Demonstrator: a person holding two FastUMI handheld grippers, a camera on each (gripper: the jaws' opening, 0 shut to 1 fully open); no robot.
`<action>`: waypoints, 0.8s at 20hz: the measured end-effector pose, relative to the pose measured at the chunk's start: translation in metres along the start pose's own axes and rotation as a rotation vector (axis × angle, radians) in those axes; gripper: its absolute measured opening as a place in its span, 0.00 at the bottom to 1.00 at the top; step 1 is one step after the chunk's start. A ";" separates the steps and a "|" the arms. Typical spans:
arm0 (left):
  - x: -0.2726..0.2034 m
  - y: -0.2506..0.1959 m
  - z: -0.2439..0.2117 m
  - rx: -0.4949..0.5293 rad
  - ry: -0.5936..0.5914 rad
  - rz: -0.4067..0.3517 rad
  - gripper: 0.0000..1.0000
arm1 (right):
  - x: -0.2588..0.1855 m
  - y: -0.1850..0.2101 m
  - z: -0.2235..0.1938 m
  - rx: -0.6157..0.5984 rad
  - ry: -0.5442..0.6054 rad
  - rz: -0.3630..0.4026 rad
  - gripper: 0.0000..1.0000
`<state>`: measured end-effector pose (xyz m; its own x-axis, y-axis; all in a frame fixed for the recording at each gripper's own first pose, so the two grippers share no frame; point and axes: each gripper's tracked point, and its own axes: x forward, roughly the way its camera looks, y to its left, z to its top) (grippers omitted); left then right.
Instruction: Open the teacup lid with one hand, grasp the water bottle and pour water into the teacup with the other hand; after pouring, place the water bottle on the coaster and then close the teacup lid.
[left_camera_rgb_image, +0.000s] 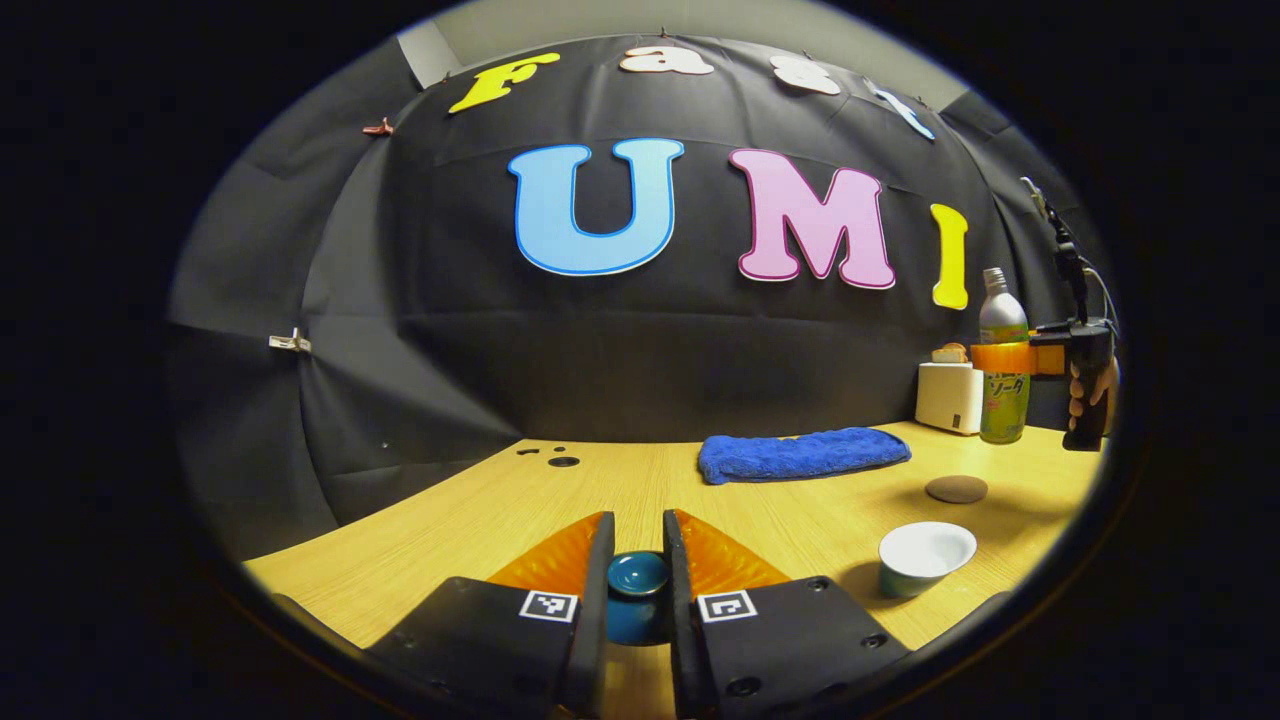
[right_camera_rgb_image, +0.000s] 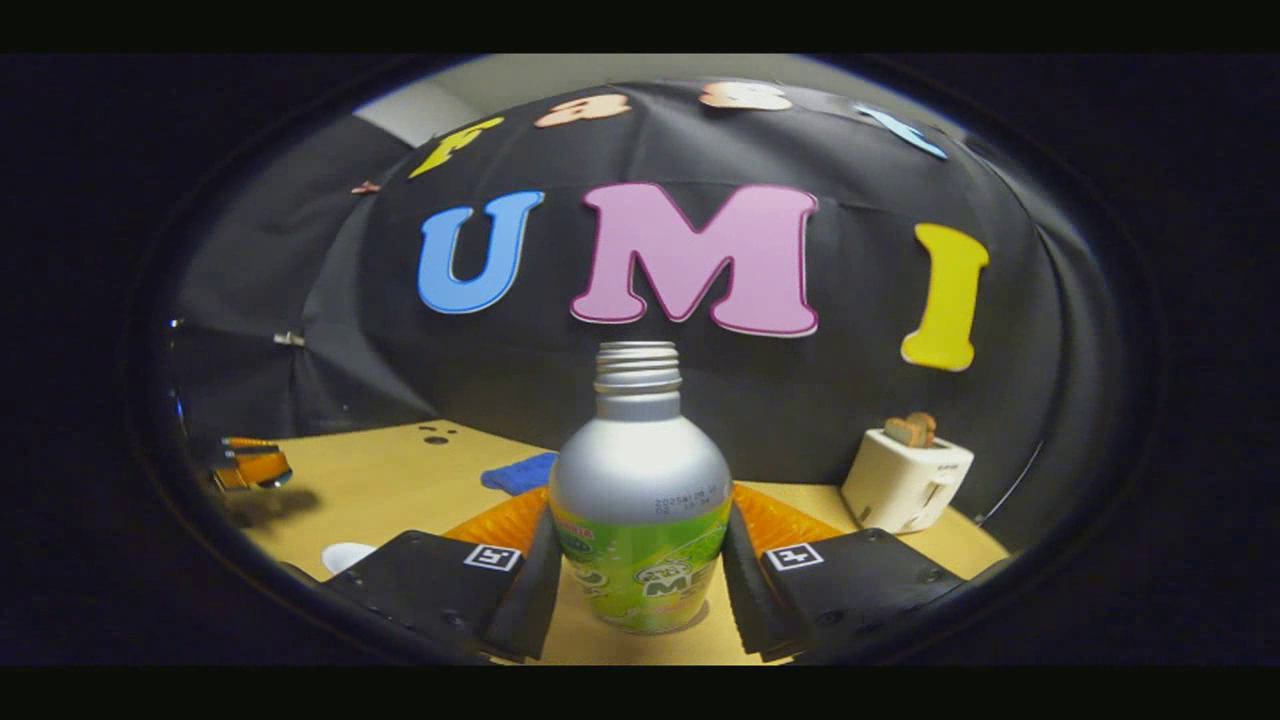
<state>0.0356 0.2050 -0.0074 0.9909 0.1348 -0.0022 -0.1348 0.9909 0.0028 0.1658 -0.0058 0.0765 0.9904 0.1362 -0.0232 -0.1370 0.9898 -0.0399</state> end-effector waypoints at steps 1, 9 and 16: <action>0.000 0.000 0.000 0.000 0.000 0.000 0.29 | 0.004 -0.004 -0.006 0.052 0.005 0.009 0.73; 0.000 0.000 0.000 0.000 -0.001 -0.002 0.29 | 0.037 -0.031 -0.065 0.223 0.061 -0.024 0.74; -0.001 0.000 0.000 0.000 -0.001 -0.003 0.30 | 0.042 -0.037 -0.072 0.141 0.029 -0.058 0.75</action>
<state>0.0349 0.2048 -0.0071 0.9913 0.1317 -0.0012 -0.1317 0.9913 0.0030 0.2110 -0.0403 0.0052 0.9953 0.0798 -0.0540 -0.0742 0.9924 0.0986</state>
